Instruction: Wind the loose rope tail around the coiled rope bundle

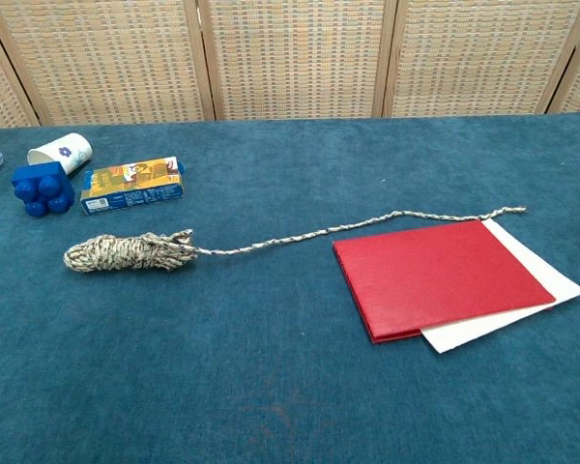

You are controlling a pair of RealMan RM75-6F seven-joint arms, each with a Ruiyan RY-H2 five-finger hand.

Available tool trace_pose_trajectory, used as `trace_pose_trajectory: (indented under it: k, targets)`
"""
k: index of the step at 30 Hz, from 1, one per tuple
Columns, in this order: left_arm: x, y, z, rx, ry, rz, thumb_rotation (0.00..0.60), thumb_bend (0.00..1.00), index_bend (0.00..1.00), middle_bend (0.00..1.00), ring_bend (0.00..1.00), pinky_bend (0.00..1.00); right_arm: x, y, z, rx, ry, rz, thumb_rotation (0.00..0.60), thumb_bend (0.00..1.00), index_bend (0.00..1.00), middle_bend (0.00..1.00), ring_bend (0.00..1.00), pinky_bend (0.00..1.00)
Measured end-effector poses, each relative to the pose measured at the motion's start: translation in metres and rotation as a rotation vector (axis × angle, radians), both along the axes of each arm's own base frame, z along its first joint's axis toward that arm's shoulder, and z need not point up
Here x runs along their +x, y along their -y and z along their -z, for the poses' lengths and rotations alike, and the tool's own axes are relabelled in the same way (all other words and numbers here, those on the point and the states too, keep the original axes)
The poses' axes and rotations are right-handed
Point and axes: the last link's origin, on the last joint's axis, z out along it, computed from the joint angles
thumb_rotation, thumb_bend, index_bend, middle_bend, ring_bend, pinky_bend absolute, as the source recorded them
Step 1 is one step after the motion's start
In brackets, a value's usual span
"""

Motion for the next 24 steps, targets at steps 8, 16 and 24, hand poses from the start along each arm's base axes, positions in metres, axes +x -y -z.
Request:
trace_pose_trajectory:
  k: [8,16,24]
  targets:
    - [0.0,-0.003,0.0,0.006,-0.007,-0.011,0.6,0.0,0.0,0.0,0.0,0.0,0.046,0.086,0.017,0.132,-0.004,-0.018,0.6,0.1,0.21,0.0,0.0,0.0]
    - [-0.005,-0.009,0.001,0.0,-0.016,-0.042,0.6,0.0,0.0,0.0,0.0,0.0,0.092,0.167,0.051,0.154,-0.025,0.041,0.6,0.26,0.35,0.0,0.0,0.0]
    - [-0.011,-0.015,0.0,0.004,-0.023,-0.071,0.6,0.0,0.0,0.0,0.0,0.0,0.097,0.187,0.115,0.226,-0.063,0.141,0.6,0.26,0.44,0.0,0.0,0.0]
